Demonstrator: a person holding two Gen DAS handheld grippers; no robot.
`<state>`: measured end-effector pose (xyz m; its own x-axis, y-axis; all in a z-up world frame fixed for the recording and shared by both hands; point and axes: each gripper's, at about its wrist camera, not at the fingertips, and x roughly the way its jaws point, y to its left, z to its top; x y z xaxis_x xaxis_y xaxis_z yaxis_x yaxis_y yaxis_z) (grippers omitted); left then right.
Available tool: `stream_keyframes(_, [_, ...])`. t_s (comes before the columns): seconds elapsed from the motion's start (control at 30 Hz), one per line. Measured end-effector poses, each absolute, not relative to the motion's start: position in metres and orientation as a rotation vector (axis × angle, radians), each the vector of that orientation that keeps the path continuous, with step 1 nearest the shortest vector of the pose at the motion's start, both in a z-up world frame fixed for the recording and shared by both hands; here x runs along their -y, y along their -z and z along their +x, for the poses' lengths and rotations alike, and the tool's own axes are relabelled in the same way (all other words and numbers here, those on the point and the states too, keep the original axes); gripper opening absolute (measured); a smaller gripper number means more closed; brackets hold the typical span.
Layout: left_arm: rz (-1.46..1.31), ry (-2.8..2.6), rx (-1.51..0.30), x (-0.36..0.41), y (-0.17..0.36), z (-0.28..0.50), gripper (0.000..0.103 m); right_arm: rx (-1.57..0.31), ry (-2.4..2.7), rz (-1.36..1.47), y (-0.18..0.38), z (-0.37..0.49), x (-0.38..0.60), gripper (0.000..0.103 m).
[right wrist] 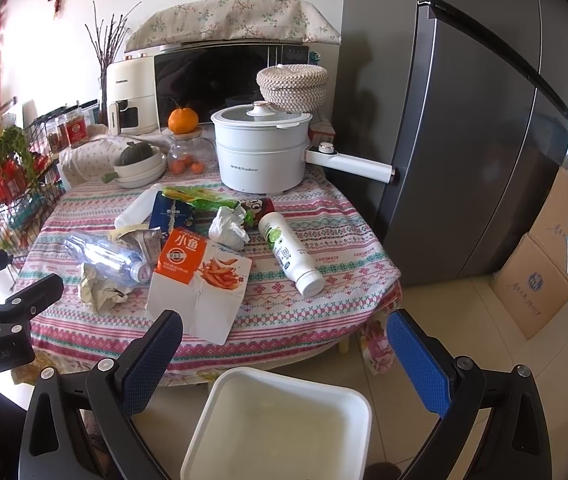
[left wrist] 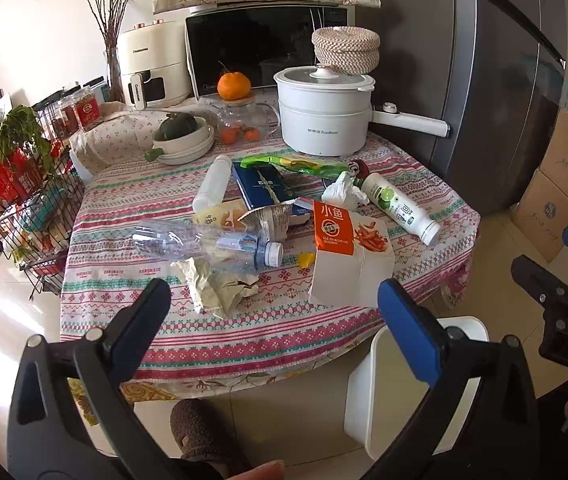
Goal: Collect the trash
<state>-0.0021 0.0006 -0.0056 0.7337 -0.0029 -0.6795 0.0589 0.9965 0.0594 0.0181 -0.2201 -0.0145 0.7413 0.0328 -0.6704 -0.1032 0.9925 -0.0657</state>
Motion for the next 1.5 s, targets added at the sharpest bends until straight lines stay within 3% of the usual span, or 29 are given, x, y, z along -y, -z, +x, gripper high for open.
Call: stream_keyframes(1.5, [0.074,0.009,-0.747,-0.008,0.005,0.002,0.103,-0.765,-0.061,-0.103,0.025,0.018,0.219,0.103])
